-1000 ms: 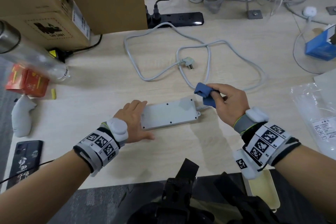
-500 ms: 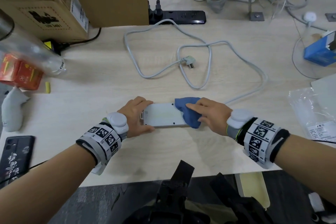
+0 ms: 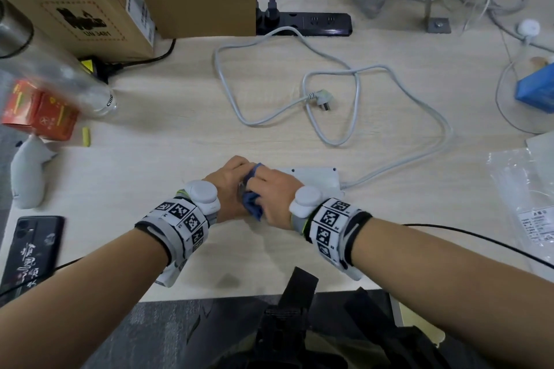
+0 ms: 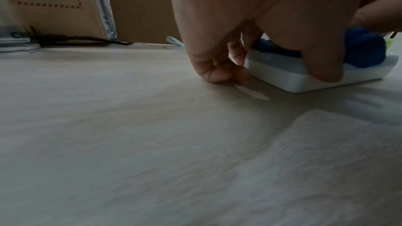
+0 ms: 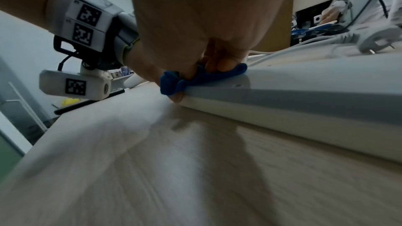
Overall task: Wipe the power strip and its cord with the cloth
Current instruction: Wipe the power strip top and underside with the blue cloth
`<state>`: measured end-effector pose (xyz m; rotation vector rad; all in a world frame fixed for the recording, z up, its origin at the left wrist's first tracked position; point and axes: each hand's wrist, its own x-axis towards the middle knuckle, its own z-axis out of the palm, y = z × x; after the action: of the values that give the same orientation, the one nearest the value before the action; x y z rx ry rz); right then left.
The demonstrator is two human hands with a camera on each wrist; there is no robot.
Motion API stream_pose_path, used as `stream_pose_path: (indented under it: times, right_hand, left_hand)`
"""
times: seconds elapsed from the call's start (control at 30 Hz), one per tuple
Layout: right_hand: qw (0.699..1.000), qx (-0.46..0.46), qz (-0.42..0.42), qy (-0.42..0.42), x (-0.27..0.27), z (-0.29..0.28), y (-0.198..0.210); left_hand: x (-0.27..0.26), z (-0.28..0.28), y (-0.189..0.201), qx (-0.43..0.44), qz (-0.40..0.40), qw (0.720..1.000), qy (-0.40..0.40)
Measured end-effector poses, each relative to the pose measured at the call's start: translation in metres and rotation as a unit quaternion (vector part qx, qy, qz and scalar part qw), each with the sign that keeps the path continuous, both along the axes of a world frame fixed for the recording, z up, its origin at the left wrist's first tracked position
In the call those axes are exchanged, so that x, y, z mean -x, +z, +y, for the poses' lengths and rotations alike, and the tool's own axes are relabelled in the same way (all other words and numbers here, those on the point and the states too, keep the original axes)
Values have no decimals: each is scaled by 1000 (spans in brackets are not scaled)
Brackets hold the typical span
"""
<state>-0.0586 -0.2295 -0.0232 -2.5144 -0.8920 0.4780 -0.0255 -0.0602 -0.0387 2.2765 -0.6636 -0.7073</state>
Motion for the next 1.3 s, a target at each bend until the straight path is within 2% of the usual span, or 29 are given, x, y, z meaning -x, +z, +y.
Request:
stream_pose_path:
  times: [0.07,0.2,0.27,0.3,0.33,0.4,0.43,0.5,0.53,0.6,0.77,0.83,0.9,1.1,1.17,1.3]
  right_hand:
    - [997,-22,-71,17,2,-12,-4]
    - [988,-37,-140,-49,10,-65,3]
    - [984,-110,-41,-135,17,-94,6]
    - [981,-110,-10,-160,22,-109,8]
    - [990,-45,2,-133,24,-124,12]
    - [993,33,-40,-110,27,-141,10]
    - [993,54,-63,-83,30,-142,5]
    - [997,20,-67,-39,34,-126,-3]
    - [997,-10,-74,-17,33,-111,-8]
    - [998,-3,-69,14,32,-78,-15]
    - [999,-25,-39,12,22,-20,-20]
    - [998,-27,-41,50,19,-24,-19]
    - [998,-29,-35,49,20,-47,-18]
    - [996,-6,-75,-48,38,-150,-22]
    - [994,0,-90,-61,43,-153,-29]
    - [990,-25,-118,-67,46,-104,-34]
  left_hand:
    - [0,2,-2,5,-9,1000,8]
    - [0,4,-2,-27,-33,999,9]
    - [-1,5,-2,-37,-23,999,6]
    - [-1,4,-2,-41,-18,999,4]
    - [-1,4,-2,-43,-15,999,2]
    - [-1,4,-3,-44,-15,999,3]
    - [-2,5,-4,-46,-14,999,1]
    - [-3,5,-5,-52,-16,999,-5]
    - [-3,5,-6,-53,-17,998,-6]
    - [-3,6,-8,-49,-26,998,-6]
    - [-2,3,-5,-37,-63,997,-13]
    - [-2,5,-6,-36,-64,997,-15]
    - [-3,5,-5,-56,-63,996,-16]
    - [-8,4,2,-113,-31,993,-30]
    - [-7,3,1,-113,-35,992,-32]
    - [-7,3,-1,-103,-37,994,-28]
